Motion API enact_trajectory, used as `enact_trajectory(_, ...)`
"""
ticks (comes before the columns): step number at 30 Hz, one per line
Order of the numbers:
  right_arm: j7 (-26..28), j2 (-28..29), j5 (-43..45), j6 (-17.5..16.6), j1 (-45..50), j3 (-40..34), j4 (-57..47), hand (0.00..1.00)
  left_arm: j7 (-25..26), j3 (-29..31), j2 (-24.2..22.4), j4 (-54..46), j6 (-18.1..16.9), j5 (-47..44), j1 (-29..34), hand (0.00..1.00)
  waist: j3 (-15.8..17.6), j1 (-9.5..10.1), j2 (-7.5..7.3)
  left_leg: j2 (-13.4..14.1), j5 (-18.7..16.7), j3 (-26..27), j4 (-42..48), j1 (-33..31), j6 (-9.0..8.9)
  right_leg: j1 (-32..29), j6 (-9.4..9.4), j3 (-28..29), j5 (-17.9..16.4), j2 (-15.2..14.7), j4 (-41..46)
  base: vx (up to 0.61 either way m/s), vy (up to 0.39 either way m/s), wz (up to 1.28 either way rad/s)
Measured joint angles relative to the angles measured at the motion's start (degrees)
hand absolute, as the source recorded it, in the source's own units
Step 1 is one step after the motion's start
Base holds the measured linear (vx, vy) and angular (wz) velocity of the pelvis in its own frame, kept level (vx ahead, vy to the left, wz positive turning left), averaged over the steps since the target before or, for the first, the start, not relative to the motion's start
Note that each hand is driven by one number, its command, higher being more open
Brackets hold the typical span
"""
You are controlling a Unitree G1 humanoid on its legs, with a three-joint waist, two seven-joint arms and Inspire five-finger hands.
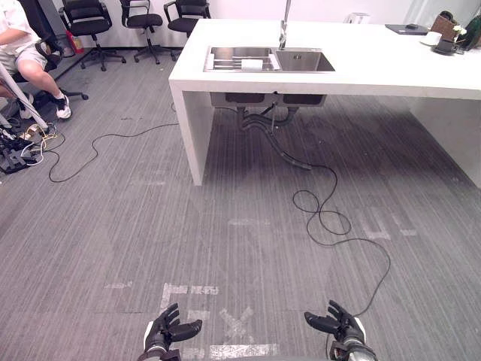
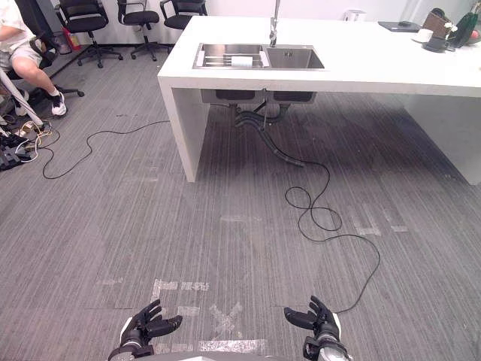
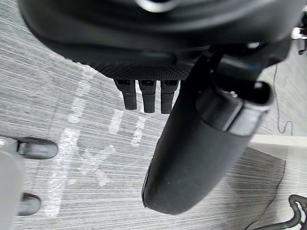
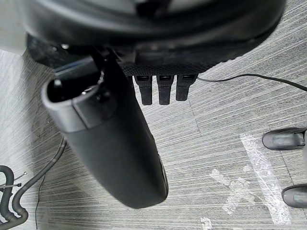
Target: Walk over to the sink, pick up the cup, carry it to the dishwasher, place the cup inside the dishwasher, then close the dishwasher door
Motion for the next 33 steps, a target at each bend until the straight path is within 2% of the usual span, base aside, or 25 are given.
enact_trajectory(7,-0.09,-0.2,0.03,0.0,-0.03,-0.05,-3.51,0.9,0.0,-0.09,0.0,-5.32,-0.01,-0.51,0.28,0.9,0.36,0.18,0.18,0.0,-1.69,0.6,1.6,-1.16,0.32,-0.88,-0.01,0.53,-1.04,-0.03,0.77,0.03,0.003,-0.04)
enact_trajectory(11,-0.19,-0.43,0.05,0.01,-1.05,-0.04,-5.54,0.9,0.06,-0.06,-0.01,-8.78,-0.1,-1.03,1.29,0.9,0.74,0.38,0.42,0.08,-6.5,2.51,8.12,-4.2,0.6,-3.52,0.23,2.25,-4.11,-0.28,5.28,0.08,0.018,-0.2)
enact_trajectory(13,-0.33,-0.99,0.05,0.01,-2.52,-0.05,-5.67,0.9,0.06,-0.08,-0.09,-9.85,-0.1,-1.64,1.15,0.9,1.9,0.39,0.52,-0.1,-9.18,3.28,11.69,-5.72,0.94,-5.85,1.01,2.63,-7.0,-0.92,10.23,0.1,0.037,-0.2)
enact_trajectory(14,-0.37,-1.37,0.04,0.01,-3.05,-0.04,-5.69,0.9,0.06,-0.12,-0.16,-9.98,-0.13,-1.65,0.98,0.9,2.49,0.46,0.67,-0.27,-10.51,3.59,13.23,-5.97,1.29,-7.15,2.21,2.59,-8.73,-1.41,13.9,0.1,0.055,-0.14)
enact_trajectory(15,-0.56,-1.86,0.05,0.01,-3.48,-0.03,-5.7,0.9,0.08,-0.47,-0.11,-9.97,-0.12,-1.66,0.95,0.9,3.12,0.35,0.89,-0.76,-11.85,3.74,14.96,-5.86,2.05,-10.05,5.14,2.35,-11.18,-2.51,21.86,0.11,0.054,-0.06)
enact_trajectory(17,-0.68,-1.92,0.05,0.01,-3.44,-0.03,-5.7,0.9,0.12,-0.72,-0.04,-10.17,-0.12,-1.66,0.86,0.9,3.55,0.3,0.81,-1.19,-12.81,3.48,15.53,-5.14,2.32,-13.54,5.6,1.6,-11.75,-3.61,30.87,0.19,0.065,0.12)
enact_trajectory(18,-0.71,-1.73,0.05,0.02,-3.39,0.09,-5.74,0.9,0.17,-1.16,0.4,-10.79,-0.12,-1.67,0.89,0.9,4.26,0.27,0.44,-1.73,-13.54,2.82,16.07,-3.64,3.33,-16.35,5.88,1.1,-11.4,-4.84,39.22,0.31,0.045,0.3)
enact_trajectory(19,-0.68,-1.72,0.04,0.07,-3.2,0.19,-5.73,0.9,0.21,-1.25,0.54,-11.37,-0.08,-1.67,1.02,0.9,4.93,0.18,0.2,-2.26,-14.41,1.97,16.41,-1.94,4.07,-18.8,5.72,0.83,-11.93,-5.79,46.01,0.29,0.016,0.3)
enact_trajectory(21,-0.68,-1.83,0.05,0.09,-3.26,0.18,-5.76,0.9,0.37,-1.22,0.57,-11.77,-0.07,-1.68,0.57,0.9,5.36,0.06,0.45,-2.05,-14.99,0.34,15.86,0.14,3.8,-20.85,4.11,-0.13,-14.34,-6.24,47.44,0.31,-0.024,0.39)
enact_trajectory(22,-0.66,-1.9,0.04,0.09,-3.58,0.21,-5.75,0.9,0.52,-1.08,0.55,-11.95,-0.1,-1.69,-0.33,0.9,5.79,0.04,0.87,-1.17,-15.29,-0.59,15.45,1.18,3.27,-22.65,3.28,-1.09,-15.21,-6.05,45.89,0.32,-0.051,0.43)
enact_trajectory(25,-0.41,-2.62,0.04,0.07,-4.66,1.36,-5.72,0.9,1.28,-0.99,0.63,-11.89,-0.12,-2.76,-1.65,0.9,6.73,-0.15,2.44,1.91,-16.3,-1.42,14.5,3.31,1.47,-26.75,3.23,-2.49,-14.36,-4.08,37.85,0.32,-0.102,0.27)
enact_trajectory(26,-0.28,-2.87,0.04,0.07,-4.45,1.82,-5.78,0.9,1.43,-1.01,1.12,-11.71,-0.44,-2.9,-2.0,0.9,6.57,-0.2,1.99,2.31,-17.25,-1.33,14.48,4.14,-0.21,-26.85,2.88,-2.12,-9.04,-3.6,28.81,0.4,-0.14,0.35)
enact_trajectory(27,-0.29,-3.31,0.04,0.07,-3.72,2.36,-5.6,0.9,1.38,-0.99,1.64,-11.24,-0.55,-2.99,-1.95,0.9,6.18,-0.41,0.6,1.94,-19.19,-1.37,14.54,5.78,-2.05,-26.79,-1.29,-1.4,0.08,-4.89,25.47,0.54,-0.19,0.29)
enact_trajectory(28,-0.31,-4.06,0.04,0.21,-3.9,2.35,-5.04,0.9,1.49,-0.87,0.83,-10.0,-0.54,-3.24,-2.29,0.9,6.08,-0.27,1.81,3.24,-19.92,-1.5,14.81,6.47,-2.39,-26.8,-1.45,-2.32,-1.08,-3.97,27.29,0.47,-0.177,0.19)
enact_trajectory(29,-0.39,-4.31,0.04,0.38,-4.18,2.32,-4.93,0.9,1.45,-0.12,0.14,-9.21,-0.55,-3.76,-2.63,0.9,5.61,-0.75,2.51,4.65,-19.93,-1.42,17.16,5.51,-2.86,-26.06,-2.68,-3.21,-2.99,-3.01,26.99,0.47,-0.202,0.09)
enact_trajectory(30,-0.44,-4.25,0.04,0.38,-4.63,2.31,-4.99,0.9,1.55,0.56,-0.65,-9.13,-0.55,-3.8,-2.92,0.9,5.64,-1.18,2.78,5.88,-19.5,-1.2,22.35,3.44,-3.46,-24.61,-3.65,-3.97,-3.96,-2.07,26.21,0.44,-0.205,0.16)
enact_trajectory(31,-0.46,-4.18,0.04,0.38,-4.6,2.35,-5.02,0.9,1.51,0.89,-1.05,-9.12,-0.55,-3.8,-2.96,0.9,5.68,-1.28,2.83,6.37,-18.8,-1.07,26.28,2.04,-3.81,-23.32,-3.73,-4.43,-4.27,-1.63,25.31,0.45,-0.214,0.24)
enact_trajectory(32,-0.49,-4.11,0.07,0.4,-4.06,2.44,-5.52,0.9,1.41,1.42,-2.02,-9.13,-0.54,-3.82,-2.98,0.9,5.87,-1.49,3.11,7.22,-16.74,-0.9,34.81,-0.78,-3.93,-20.17,-3.91,-5.43,-4.54,-0.99,23.06,0.53,-0.229,0.37)
enact_trajectory(33,-0.7,-3.92,0.92,0.4,-1.96,3.42,-7.21,0.9,1.4,2.22,-3.93,-9.71,-0.52,-3.94,-2.63,0.9,6.2,-1.18,3.09,9.8,-9.9,-0.01,52.21,-6.89,-4.37,-13.03,-4.23,-6.26,-4.69,-0.14,18.36,0.42,-0.167,0.33)
